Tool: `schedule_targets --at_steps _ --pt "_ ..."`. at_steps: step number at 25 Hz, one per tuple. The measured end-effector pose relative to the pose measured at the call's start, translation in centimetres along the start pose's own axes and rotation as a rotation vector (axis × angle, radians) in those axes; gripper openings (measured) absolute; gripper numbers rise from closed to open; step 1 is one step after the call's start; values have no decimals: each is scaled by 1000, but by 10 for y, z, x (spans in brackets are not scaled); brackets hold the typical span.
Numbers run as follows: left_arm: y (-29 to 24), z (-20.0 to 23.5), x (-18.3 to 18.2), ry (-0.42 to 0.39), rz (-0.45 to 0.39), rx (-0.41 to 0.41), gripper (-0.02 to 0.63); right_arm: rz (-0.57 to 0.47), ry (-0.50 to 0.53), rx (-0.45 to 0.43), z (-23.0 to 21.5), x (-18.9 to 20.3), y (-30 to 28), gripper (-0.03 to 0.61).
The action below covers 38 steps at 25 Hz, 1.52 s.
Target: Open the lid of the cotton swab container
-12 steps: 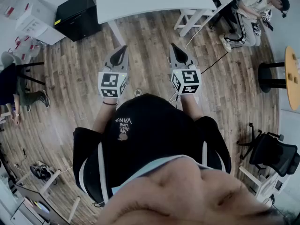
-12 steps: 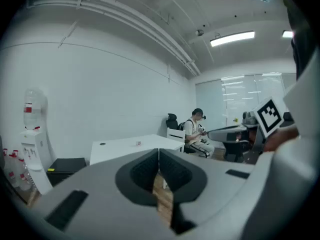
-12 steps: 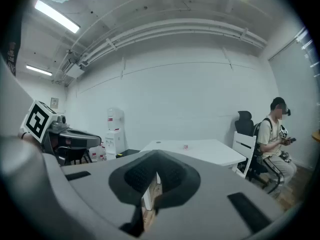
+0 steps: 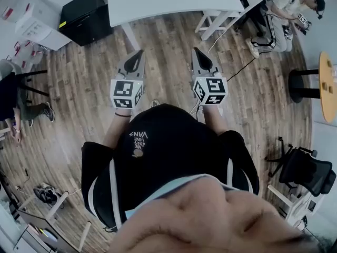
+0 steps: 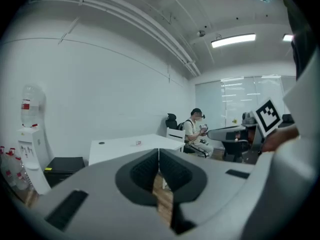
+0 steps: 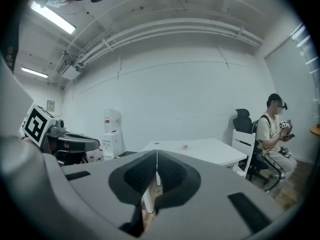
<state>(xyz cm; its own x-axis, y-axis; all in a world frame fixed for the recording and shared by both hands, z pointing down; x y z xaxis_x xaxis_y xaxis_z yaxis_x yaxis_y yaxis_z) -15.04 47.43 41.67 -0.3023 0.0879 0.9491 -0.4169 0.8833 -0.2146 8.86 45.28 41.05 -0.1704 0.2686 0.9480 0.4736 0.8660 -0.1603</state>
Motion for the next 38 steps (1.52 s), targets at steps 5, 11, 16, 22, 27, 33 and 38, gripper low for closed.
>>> schedule_targets --at_steps 5,11,16,22,27,33,38 --pt "-5 15 6 2 -7 12 17 -8 -5 26 4 1 -11 14" --pt "-11 32 13 -9 -8 43 17 -21 -17 57 11 4 -24 12" --pt "-18 40 13 -6 -14 60 18 -14 -17 67 11 7 -30 14" --pt "-36 46 15 12 4 50 17 2 -20 68 -2 3 -43 12" --pt "-59 52 14 26 18 33 18 8 -21 60 -21 -6 -64 14" --pt "-94 55 4 22 19 18 17 20 -22 42 -47 -16 -91 14" --pt "-121 59 0 23 25 5 18 22 -16 20 -66 -26 -114 14"
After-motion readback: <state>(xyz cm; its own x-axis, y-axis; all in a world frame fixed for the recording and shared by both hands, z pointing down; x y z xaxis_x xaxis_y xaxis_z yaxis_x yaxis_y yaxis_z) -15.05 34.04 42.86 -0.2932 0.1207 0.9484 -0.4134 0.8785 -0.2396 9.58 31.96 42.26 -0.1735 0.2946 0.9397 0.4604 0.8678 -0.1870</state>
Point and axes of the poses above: the fingertips, and each gripper's own axes: y backward along the fingers, z to its left, x out of its underside, the point moved 7 cm from there along y, backward along the fingers, and after that the axes turned 13 degrees about -y, right-handed, at the moved point
